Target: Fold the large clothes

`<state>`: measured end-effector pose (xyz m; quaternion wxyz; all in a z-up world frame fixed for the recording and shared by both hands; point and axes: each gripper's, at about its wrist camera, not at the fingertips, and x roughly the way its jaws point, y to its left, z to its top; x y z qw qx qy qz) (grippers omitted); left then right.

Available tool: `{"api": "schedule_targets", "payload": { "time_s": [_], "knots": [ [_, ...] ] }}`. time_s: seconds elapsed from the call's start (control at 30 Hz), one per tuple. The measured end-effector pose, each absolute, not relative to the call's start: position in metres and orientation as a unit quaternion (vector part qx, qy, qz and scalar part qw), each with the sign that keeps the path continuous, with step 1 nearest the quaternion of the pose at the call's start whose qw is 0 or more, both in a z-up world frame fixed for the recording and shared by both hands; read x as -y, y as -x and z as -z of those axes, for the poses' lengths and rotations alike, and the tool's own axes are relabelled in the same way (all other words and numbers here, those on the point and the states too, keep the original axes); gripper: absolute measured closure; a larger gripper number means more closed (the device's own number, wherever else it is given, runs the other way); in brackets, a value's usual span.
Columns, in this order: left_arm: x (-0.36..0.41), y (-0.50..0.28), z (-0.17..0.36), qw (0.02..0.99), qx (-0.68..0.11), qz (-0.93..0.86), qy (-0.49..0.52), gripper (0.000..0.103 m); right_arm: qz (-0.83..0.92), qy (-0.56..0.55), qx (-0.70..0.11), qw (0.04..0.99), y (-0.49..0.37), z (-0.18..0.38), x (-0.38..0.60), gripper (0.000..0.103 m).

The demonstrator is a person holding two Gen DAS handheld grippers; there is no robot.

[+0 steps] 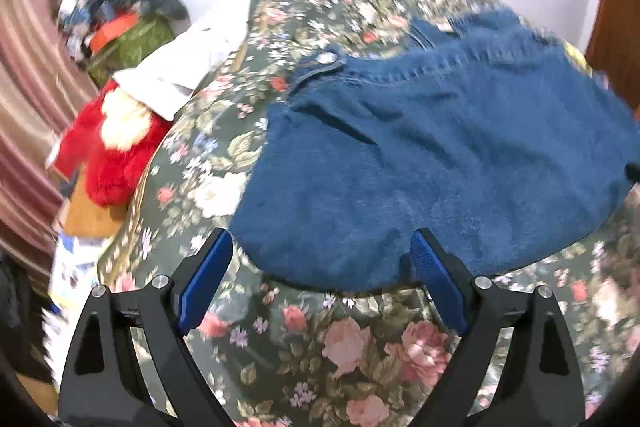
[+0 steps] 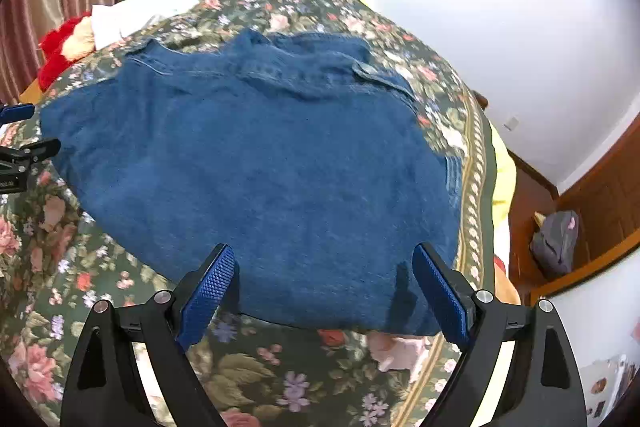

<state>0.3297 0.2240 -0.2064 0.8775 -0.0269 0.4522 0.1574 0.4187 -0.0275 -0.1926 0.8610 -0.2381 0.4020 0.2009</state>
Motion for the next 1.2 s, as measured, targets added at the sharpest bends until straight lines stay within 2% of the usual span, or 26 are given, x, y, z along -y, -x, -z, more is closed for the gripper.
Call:
{"api": "schedule_targets", "payload": {
  "time_s": [0.17,0.33,0.6,0.63,0.8,0.9,1.13,1.2],
  "knots": [
    [-0.253,-0.318,0.206,0.865,-0.456,-0.147,0.146,0.011,-0.221,0.250,-0.375,0.865,-0.413,0.182,-0.007,0.013],
    [-0.263,-0.313,0.227,0.845,-0.468,-0.134,0.223,0.012,-0.239,0.266,-0.364,0.860,-0.412,0.188,-0.043,0.005],
    [-0.262,-0.318,0.268,0.792,-0.468,-0.050,0.389,0.013,-0.247,0.283,-0.419,0.826,-0.434,0.241,-0.070,0.004],
    [-0.262,-0.320,0.271,0.788,-0.465,-0.044,0.401,0.013,-0.246,0.271,-0.424,0.828,-0.437,0.243,-0.067,0.001],
    [-0.265,-0.339,0.289,0.767,-0.455,-0.029,0.452,0.013,-0.267,0.194,-0.475,0.816,-0.457,0.250,-0.050,0.000],
    [-0.269,-0.352,0.294,0.769,-0.443,-0.049,0.457,0.019,-0.275,0.200,-0.468,0.816,-0.454,0.252,-0.051,0.000],
    [-0.287,-0.383,0.298,0.773,-0.392,-0.083,0.492,0.020,-0.284,0.197,-0.456,0.820,-0.451,0.254,-0.048,0.000],
    [-0.292,-0.388,0.302,0.768,-0.383,-0.105,0.503,0.025,-0.286,0.195,-0.455,0.820,-0.451,0.253,-0.049,0.000]
  ]
}}
